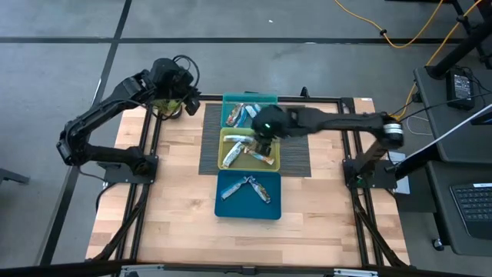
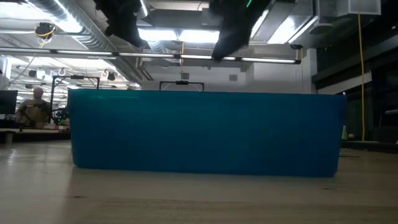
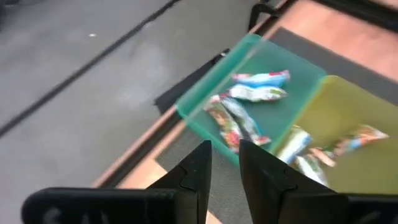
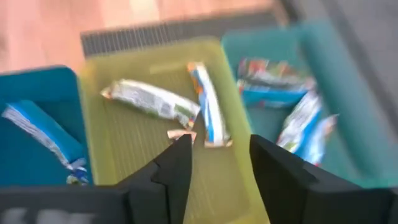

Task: Pick and place Granola Bars by type
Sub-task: Return to Home Position

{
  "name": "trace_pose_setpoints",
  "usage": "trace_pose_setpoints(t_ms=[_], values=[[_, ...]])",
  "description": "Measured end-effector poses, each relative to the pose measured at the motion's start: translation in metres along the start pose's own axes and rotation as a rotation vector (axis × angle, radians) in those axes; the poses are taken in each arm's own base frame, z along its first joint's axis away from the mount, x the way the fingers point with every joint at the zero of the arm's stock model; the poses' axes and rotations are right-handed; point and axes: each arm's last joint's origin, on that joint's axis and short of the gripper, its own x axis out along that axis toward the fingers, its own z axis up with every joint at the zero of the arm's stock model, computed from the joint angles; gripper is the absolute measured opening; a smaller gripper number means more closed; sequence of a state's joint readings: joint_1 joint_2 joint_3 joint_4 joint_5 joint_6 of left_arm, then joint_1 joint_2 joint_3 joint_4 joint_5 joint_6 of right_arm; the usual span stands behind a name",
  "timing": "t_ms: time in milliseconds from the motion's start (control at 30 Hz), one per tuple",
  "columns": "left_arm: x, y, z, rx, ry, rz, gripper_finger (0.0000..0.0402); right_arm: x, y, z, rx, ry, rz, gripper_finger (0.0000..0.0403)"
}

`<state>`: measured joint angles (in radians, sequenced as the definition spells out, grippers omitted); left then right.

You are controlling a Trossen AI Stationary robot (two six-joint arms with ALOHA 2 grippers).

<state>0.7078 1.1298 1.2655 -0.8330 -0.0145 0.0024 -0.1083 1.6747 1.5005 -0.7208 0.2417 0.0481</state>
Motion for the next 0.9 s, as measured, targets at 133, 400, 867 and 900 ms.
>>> trace_pose_setpoints(t_ms=[133, 400, 867, 900], values=[[-0.028, -0.006, -0.005, -0.016, -0.065, -0.131, 0.0072, -0.056, 0.017, -0.013, -0.019, -0.181, -0.081, 0.0135], [-0.113, -0.033, -0.029, 0.098, -0.300, -0.506, 0.0006, -0.137, 0.000, -0.085, 0.154, -0.386, -0.049, 0.0022], [-0.057, -0.068, -0.095, 0.064, -0.846, -1.007, 0.0001, -0.154, -0.050, -0.219, 0.351, -0.686, -0.024, 0.0009], [-0.042, -0.072, -0.104, -0.003, -0.842, -1.045, 0.0001, -0.151, -0.050, -0.226, 0.359, -0.695, 0.004, 0.0010]])
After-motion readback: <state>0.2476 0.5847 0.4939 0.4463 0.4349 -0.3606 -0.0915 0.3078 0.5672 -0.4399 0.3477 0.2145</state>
